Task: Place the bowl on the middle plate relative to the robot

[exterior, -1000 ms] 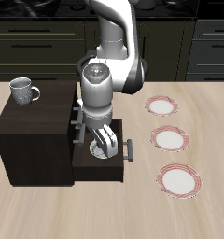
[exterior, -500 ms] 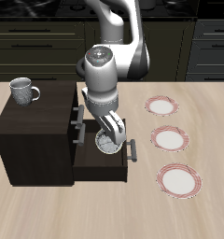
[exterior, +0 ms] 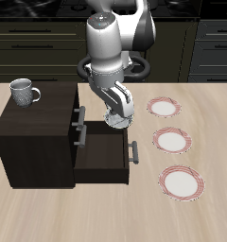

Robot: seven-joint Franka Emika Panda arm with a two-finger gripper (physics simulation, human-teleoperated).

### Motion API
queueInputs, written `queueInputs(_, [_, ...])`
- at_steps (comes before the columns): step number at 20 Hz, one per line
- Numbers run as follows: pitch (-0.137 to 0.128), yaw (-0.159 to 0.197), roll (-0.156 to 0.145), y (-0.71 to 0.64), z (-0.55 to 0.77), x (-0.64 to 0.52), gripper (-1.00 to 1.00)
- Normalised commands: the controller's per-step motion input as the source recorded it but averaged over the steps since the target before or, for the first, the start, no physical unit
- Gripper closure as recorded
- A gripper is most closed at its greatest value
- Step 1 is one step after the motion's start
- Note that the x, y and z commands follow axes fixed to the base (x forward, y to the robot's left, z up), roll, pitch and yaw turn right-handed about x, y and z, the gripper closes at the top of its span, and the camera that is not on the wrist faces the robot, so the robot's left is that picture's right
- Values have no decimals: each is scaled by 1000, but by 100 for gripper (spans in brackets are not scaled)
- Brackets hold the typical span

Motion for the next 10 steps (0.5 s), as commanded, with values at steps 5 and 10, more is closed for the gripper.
queueInputs(5, [-27,114,19,168,340,-94,100])
queueInputs(10, [65,231,-13,274,71,57,100])
